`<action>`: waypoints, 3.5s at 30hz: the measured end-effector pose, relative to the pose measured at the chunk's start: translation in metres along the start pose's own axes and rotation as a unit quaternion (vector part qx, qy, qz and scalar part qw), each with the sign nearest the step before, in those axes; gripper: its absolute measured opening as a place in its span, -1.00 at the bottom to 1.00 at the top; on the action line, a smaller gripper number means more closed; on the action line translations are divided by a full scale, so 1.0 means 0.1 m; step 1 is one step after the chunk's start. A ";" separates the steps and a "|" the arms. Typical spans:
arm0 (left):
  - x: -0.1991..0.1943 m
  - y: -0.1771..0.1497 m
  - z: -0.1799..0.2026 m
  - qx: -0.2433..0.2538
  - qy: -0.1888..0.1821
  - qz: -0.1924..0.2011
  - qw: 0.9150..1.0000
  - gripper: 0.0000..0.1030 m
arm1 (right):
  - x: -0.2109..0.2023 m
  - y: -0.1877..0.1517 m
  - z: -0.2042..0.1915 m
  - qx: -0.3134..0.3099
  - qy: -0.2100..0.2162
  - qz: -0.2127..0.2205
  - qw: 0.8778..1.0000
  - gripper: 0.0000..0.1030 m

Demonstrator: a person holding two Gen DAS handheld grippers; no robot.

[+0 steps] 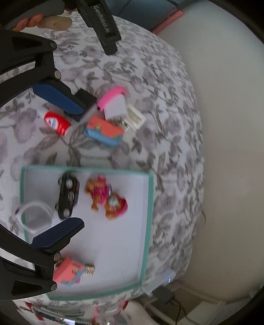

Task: Organize rigid objects
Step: 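Move the right tool to the red-and-white LION tube while the left tool approaches the black charger, then grasp the red-and-white tube with the right tool while the left tool grasps the black charger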

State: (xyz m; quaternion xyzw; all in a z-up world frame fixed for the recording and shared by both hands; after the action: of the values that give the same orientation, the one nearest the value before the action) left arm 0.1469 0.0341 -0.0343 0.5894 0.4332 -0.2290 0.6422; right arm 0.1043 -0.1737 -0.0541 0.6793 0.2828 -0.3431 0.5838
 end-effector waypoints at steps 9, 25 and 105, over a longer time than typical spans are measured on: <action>0.17 -0.08 -0.09 0.012 0.010 -0.024 1.000 0.87 | 0.26 -0.18 -0.38 -0.030 0.033 -0.042 0.998 1.00; 0.56 -0.38 -0.08 -0.003 0.017 -0.110 0.994 0.87 | 0.56 -0.49 -0.58 -0.043 0.055 -0.102 0.992 0.89; 0.79 -0.78 0.93 0.109 -0.080 -0.152 0.979 0.27 | 0.69 -0.49 -0.06 0.037 0.070 -0.126 0.989 -0.43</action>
State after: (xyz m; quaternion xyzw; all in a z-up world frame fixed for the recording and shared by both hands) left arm 0.1523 -0.0536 -0.1494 0.5628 0.4372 -0.4167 0.5643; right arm 0.1084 -0.1612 -0.1375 0.6819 0.3938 -0.3759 0.4885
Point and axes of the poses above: each gripper's, at about its wrist camera, not at the fingertips, and x roughly the way its jaws point, z to its right, y to its top, the point moved 3 cm from there along x, roughly the way its jaws point, and after that the axes turned 12 degrees about z, right-handed, at the moved point
